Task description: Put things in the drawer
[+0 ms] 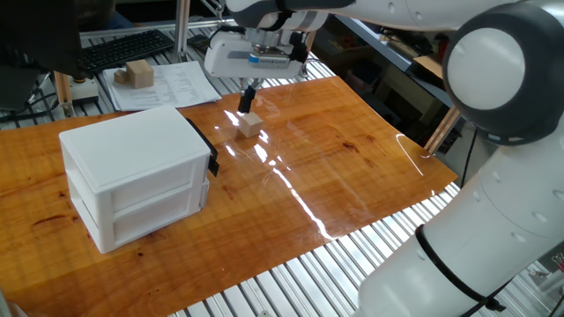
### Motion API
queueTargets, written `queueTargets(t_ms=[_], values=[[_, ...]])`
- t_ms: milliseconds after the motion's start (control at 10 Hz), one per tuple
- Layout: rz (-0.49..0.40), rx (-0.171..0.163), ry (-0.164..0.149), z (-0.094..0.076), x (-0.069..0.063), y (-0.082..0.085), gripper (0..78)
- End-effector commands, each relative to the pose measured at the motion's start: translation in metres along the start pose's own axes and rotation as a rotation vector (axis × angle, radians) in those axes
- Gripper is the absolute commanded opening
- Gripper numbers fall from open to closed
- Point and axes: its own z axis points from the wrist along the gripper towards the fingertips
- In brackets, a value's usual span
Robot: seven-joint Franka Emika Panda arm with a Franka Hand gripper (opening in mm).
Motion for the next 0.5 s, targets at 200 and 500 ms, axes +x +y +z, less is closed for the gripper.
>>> queueTargets(t_ms=[200,500], values=[[0.021,-0.002,-0.002,0.0008,-0.0098,0.0082,0.0],[0.025,-0.003,0.002,0.0015,-0.011,0.0102,0.0]])
